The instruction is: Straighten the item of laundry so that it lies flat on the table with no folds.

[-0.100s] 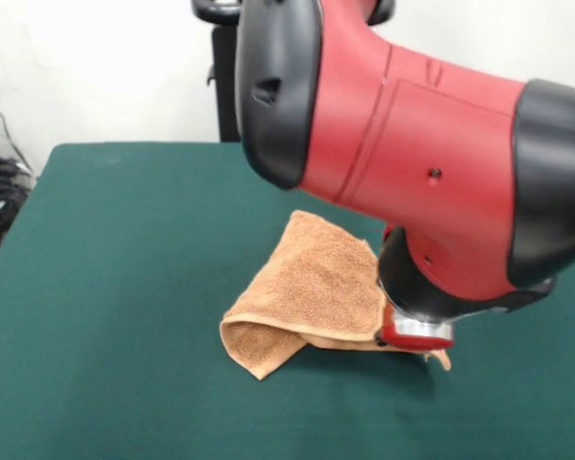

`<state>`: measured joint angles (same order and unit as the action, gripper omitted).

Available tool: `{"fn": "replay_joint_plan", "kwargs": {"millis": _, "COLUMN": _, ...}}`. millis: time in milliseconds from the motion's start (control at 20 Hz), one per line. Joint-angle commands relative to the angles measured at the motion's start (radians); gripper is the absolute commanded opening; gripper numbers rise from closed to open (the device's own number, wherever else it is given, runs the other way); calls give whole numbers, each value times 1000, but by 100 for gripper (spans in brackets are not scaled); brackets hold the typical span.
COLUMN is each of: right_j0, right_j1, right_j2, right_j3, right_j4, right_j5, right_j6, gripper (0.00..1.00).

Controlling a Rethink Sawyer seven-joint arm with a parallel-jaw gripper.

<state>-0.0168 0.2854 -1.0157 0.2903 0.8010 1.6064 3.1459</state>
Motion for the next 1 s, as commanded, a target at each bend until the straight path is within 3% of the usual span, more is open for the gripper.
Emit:
{"fn": "replay_joint_plan", "kwargs": {"millis": 50, "right_j0": 29, "right_j1": 4, "right_j2": 132, "right_j3": 116, "right_j4": -31, "right_j5": -102, "right_j6": 25, "gripper": 100}}
{"fn": "replay_joint_plan", "kwargs": {"millis": 400, "right_j0": 8, "right_j1": 47, "right_j2": 100, "right_j3": 29, "right_j4": 4, "right_j5": -85, "right_j6": 74, "gripper": 100}}
{"fn": "replay_joint_plan", "kwargs": {"millis": 1000, "right_j0": 18, "right_j1": 69, "right_j2": 147, "right_j3": 59, "right_j4": -3, "right_j5": -150, "right_j6": 47, "gripper": 100}}
